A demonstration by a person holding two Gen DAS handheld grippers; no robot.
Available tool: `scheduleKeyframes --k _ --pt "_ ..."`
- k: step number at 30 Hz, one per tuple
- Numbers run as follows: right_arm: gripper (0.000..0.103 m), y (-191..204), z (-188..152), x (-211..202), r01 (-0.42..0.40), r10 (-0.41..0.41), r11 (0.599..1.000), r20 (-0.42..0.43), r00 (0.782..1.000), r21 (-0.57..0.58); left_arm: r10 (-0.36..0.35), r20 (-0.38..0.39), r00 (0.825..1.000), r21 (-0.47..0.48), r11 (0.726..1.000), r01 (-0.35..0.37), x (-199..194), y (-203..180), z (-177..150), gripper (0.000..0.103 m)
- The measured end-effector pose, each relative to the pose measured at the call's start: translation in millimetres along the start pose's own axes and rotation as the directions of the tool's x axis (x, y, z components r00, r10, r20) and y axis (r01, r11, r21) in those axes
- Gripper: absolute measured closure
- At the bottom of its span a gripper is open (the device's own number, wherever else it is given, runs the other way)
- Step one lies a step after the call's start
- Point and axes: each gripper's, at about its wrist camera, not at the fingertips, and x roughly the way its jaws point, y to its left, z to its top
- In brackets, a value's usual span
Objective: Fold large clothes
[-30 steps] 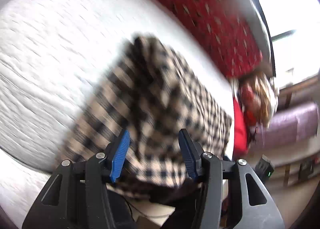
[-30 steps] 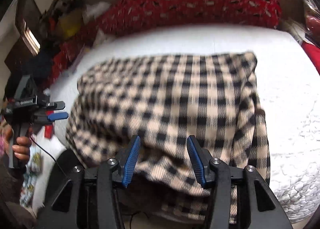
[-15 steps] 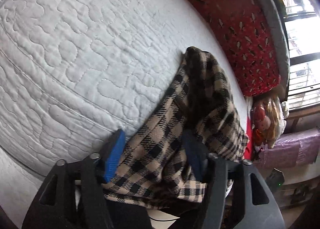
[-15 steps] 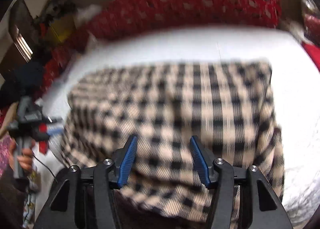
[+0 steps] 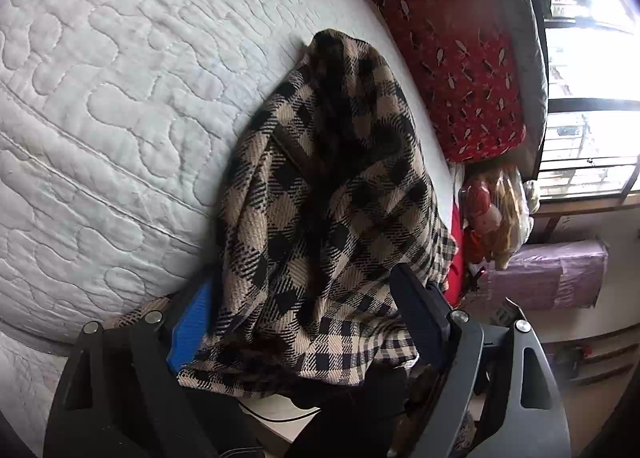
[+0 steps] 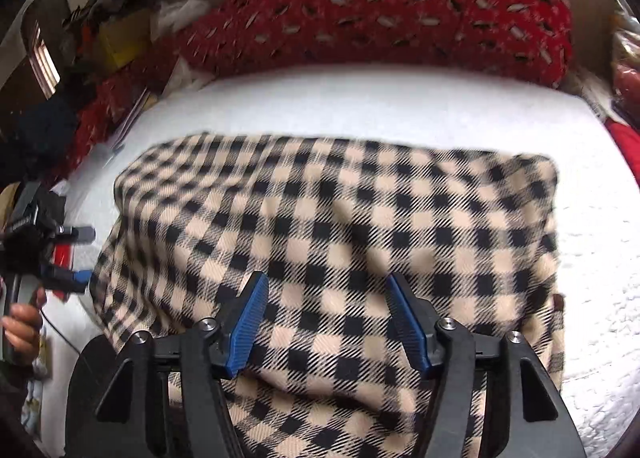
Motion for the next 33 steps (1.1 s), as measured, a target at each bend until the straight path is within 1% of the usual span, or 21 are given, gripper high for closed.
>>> scheduleKeyframes --k 1,2,3,5,6,9,10,11,12,13,14,15,17,20,22,26,28,29,33 --pt "0.040 0.1 -0.3 8.5 0.011 -0.012 1.000 -0.029 1.000 -0.009 0.019 -0.001 1.000 0.010 1.000 -0.019 1.6 -2.9 -1.0 0.019" --pt "0.039 -0.2 -3.3 25.1 0.038 -0.040 0.999 -0.096 0.995 -0.029 0.028 -0.001 1.000 0.015 0.999 -0.028 2.2 -4.1 -2.2 0.019" --pt "0.039 -2.9 -8.0 33.4 0.045 -0.053 0.997 -0.127 0.990 -0.059 0.039 -0.003 0.999 0.022 0.999 -0.039 3.8 -7.1 -2.7 0.019" --pt "0.039 8.9 -9.2 33.7 0.073 -0.084 0.989 -0.081 0.993 -0.131 0.067 -0.011 0.998 0.042 0.997 -0.067 7.5 -15.0 -5.1 0.019" --pt "0.038 13.7 -7.2 34.2 0.086 -0.099 0.986 -0.088 0.991 -0.142 0.081 -0.015 0.997 0.049 0.996 -0.081 9.5 -18.1 -6.7 0.019" --pt "0.036 15.9 -0.6 36.4 0.066 -0.078 0.992 -0.110 0.991 -0.108 0.162 -0.017 0.987 0.091 0.983 -0.160 19.3 -35.4 -14.6 0.022" --pt "0.035 16.1 1.6 37.4 0.060 -0.071 0.993 -0.110 0.991 -0.104 0.205 -0.011 0.979 0.134 0.970 -0.202 23.8 -46.6 -19.8 0.036" --pt "0.035 17.6 4.2 39.5 0.060 -0.071 0.992 -0.108 0.992 -0.107 0.238 -0.013 0.971 0.158 0.960 -0.233 26.8 -52.0 -23.0 0.062" --pt "0.035 14.1 3.1 39.3 0.061 -0.073 0.992 -0.107 0.992 -0.107 0.267 -0.020 0.963 0.186 0.948 -0.259 29.9 -59.8 -27.0 0.075" --pt "0.035 11.7 4.3 37.9 0.063 -0.074 0.992 -0.104 0.992 -0.107 0.264 -0.032 0.964 0.192 0.948 -0.253 30.7 -63.9 -29.4 0.091" --pt "0.035 12.1 6.2 38.3 0.062 -0.072 0.993 -0.103 0.992 -0.105 0.224 -0.050 0.973 0.177 0.961 -0.212 28.7 -68.9 -31.6 0.091" --pt "0.035 9.1 1.3 36.6 0.059 -0.069 0.993 -0.102 0.992 -0.101 0.192 -0.046 0.980 0.166 0.969 -0.182 24.1 -75.9 -33.7 0.091" --pt "0.035 6.8 -3.4 33.4 0.050 -0.060 0.994 -0.103 0.993 -0.098 0.160 -0.026 0.987 0.179 0.972 -0.153 16.2 -91.5 -38.4 0.092" --pt "0.035 0.7 -9.0 27.5 0.033 -0.042 0.996 -0.107 0.993 -0.083 0.109 -0.017 0.994 0.205 0.973 -0.103 8.1 -119.0 -47.0 0.092" --pt "0.035 -6.8 -12.8 20.2 0.020 -0.027 0.998 -0.105 0.994 -0.066 0.096 -0.013 0.995 0.229 0.969 -0.090 7.5 -134.4 -52.0 0.092" --pt "0.035 -18.6 -13.3 11.1 -0.018 0.015 0.999 -0.094 0.995 -0.029 0.095 -0.001 0.995 0.286 0.954 -0.091 14.5 -167.0 -62.7 0.092" --pt "0.035 -26.3 -13.7 5.0 -0.040 0.040 0.999 -0.086 0.995 -0.007 0.093 -0.009 0.996 0.304 0.949 -0.086 23.9 -178.3 -62.0 0.092" --pt "0.035 -29.6 -14.8 1.3 -0.060 0.060 0.998 -0.095 0.994 0.007 0.094 -0.014 0.995 0.316 0.945 -0.085 26.8 -184.9 -64.3 0.092" --pt "0.035 -47.7 -21.2 -14.4 -0.103 0.106 0.993 -0.075 0.992 0.052 0.103 -0.044 0.994 0.361 0.929 -0.080 44.1 -207.9 -73.1 0.092"
